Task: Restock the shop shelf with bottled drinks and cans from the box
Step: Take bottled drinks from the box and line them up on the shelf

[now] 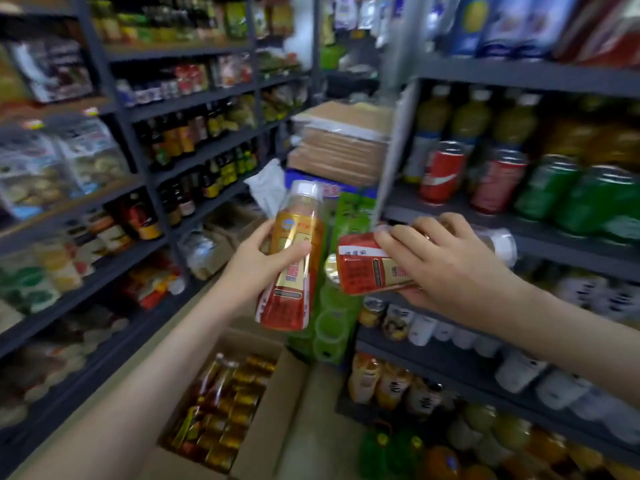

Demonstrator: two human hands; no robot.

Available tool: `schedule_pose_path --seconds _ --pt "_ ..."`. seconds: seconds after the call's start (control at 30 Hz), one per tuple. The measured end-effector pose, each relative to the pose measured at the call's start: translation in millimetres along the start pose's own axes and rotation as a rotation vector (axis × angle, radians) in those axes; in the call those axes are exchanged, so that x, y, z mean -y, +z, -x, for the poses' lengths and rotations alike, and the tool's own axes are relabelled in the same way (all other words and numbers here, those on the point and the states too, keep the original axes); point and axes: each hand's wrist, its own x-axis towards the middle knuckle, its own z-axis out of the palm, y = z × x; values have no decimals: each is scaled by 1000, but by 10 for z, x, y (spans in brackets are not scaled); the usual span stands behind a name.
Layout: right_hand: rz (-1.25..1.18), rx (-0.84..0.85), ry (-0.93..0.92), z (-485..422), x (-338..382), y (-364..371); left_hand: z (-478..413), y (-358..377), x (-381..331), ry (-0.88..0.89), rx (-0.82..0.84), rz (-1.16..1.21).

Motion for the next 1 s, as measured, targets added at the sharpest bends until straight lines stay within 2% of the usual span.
schedule_pose_path --seconds 0.23,0.5,0.73,1.0 --pt "256 38 165 996 -981 -814 60 1261 -903 162 193 54" --pt "522 23 318 1426 -2094 -1365 -389 2115 -1788 409 312 153" --pt "755 96 333 1800 -3073 -1553 -796 2657 -2379 561 332 263" --pt "794 346 226 1866 -3986 -1380 -996 3433 -2714 626 339 290"
